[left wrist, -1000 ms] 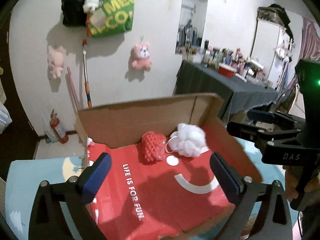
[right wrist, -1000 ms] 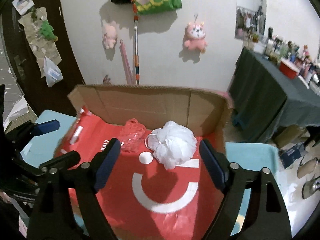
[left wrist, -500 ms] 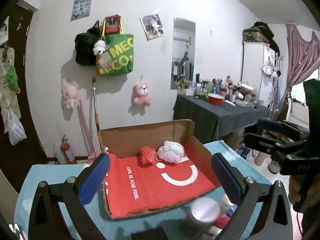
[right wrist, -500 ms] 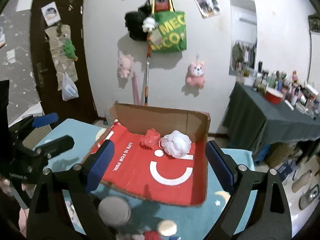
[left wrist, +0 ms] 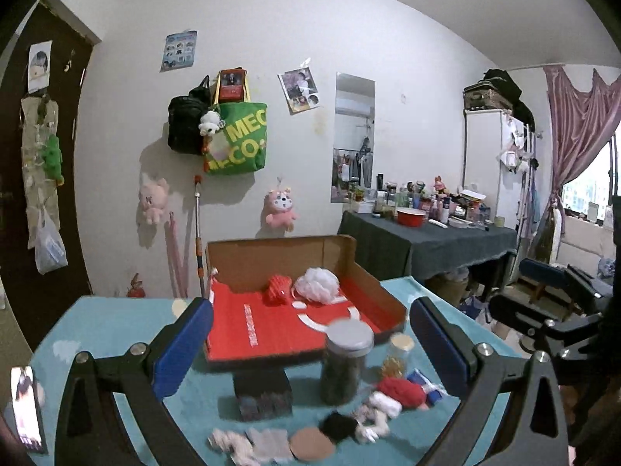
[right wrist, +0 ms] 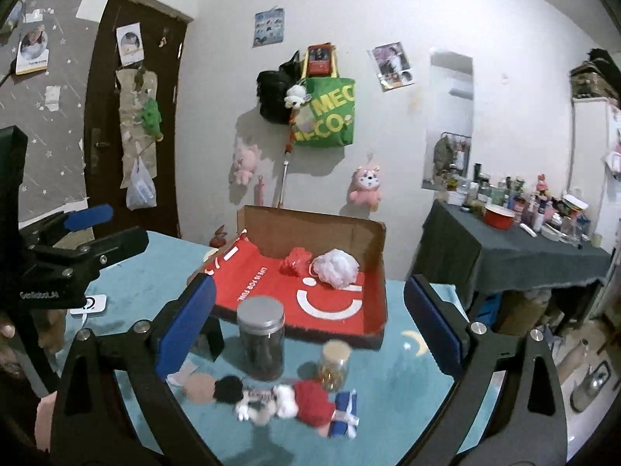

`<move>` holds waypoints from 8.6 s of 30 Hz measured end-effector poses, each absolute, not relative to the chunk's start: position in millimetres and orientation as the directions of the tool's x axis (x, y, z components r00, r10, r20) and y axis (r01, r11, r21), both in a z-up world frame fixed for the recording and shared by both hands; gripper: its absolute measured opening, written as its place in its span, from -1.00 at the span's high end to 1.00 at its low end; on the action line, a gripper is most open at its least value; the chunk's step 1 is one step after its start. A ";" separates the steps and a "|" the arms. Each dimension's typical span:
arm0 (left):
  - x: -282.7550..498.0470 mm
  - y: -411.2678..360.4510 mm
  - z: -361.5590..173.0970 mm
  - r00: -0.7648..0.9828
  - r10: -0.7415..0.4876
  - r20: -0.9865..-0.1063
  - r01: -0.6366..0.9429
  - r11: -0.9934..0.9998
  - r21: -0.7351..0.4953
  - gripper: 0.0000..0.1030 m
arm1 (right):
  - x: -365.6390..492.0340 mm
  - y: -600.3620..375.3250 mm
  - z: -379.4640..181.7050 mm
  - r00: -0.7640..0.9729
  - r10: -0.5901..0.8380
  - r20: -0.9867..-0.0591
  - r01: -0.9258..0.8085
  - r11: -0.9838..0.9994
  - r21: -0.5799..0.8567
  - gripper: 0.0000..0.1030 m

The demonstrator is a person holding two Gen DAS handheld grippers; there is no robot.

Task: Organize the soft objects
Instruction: 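Withdraw both tools from the box back toward the table items, then grasp the white rope toy with the left tool while the right tool grasps the blue cloth roll, then carry both items into the red box and open both tools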

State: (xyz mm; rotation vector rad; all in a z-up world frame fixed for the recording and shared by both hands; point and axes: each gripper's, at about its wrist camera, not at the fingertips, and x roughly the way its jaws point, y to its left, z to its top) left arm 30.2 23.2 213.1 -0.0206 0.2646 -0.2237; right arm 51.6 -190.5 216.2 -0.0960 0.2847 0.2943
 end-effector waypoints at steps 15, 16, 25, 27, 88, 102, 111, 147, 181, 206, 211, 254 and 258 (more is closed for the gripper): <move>11.9 10.6 112.1 0.914 -0.156 -0.375 0.140 0.988 -0.071 -1.00 | 7.2 -192.1 123.3 0.941 0.134 -0.310 -0.162 0.984 -0.068 -0.94; 13.4 10.4 106.6 0.909 -0.154 -0.387 0.137 0.988 -0.072 -1.00 | 8.6 -192.5 117.7 0.938 0.133 -0.321 -0.164 0.984 -0.071 -0.94; 28.7 3.7 63.1 0.856 -0.157 -0.493 0.139 0.988 -0.073 -1.00 | 20.6 -194.3 68.0 0.897 0.118 -0.426 -0.148 0.988 -0.039 -0.94; 29.5 2.9 55.8 0.849 -0.153 -0.506 0.138 0.988 -0.067 -1.00 | 23.6 -193.8 55.6 0.885 0.113 -0.451 -0.145 0.989 -0.039 -0.94; 84.9 112.1 44.4 0.668 -0.250 -0.701 0.162 0.968 -0.191 0.65 | 128.1 -245.5 29.1 0.679 0.231 -0.697 -0.235 0.968 0.092 0.55; 76.9 70.9 83.1 0.705 -0.358 -0.612 0.304 0.932 -0.195 0.66 | 101.5 -236.8 69.4 0.759 0.277 -0.588 -0.278 0.956 0.092 0.55; 90.9 24.2 78.2 0.633 -0.495 -0.595 0.430 0.864 -0.261 0.66 | 96.4 -186.4 60.6 0.676 0.438 -0.593 -0.424 0.889 0.173 0.55; 85.5 94.5 86.7 0.688 -0.417 -0.594 0.281 0.908 -0.312 0.66 | 99.4 -213.3 56.7 0.669 0.396 -0.629 -0.382 0.909 0.165 0.55; 169.8 142.2 68.3 0.599 -0.367 -0.712 0.458 0.886 -0.071 0.66 | 171.6 -268.1 63.8 0.667 0.239 -0.706 -0.457 0.879 -0.135 0.55; 292.1 88.6 121.5 0.547 -0.367 -0.752 0.429 0.895 -0.125 0.65 | 290.3 -223.5 107.3 0.573 0.419 -0.705 -0.570 0.821 0.024 0.55; 324.5 74.2 111.1 0.534 -0.276 -0.799 0.360 0.929 -0.081 0.65 | 336.1 -208.3 101.2 0.566 0.303 -0.767 -0.477 0.879 -0.005 0.55; 399.0 42.4 74.5 0.480 -0.055 -0.876 0.249 0.966 0.076 0.06 | 432.7 -151.1 37.5 0.456 -0.055 -0.888 -0.383 0.889 -0.252 0.46; 384.4 40.1 90.8 0.525 -0.071 -0.848 0.251 0.965 0.074 -0.22 | 427.5 -148.1 40.1 0.460 -0.038 -0.887 -0.404 0.880 -0.248 0.11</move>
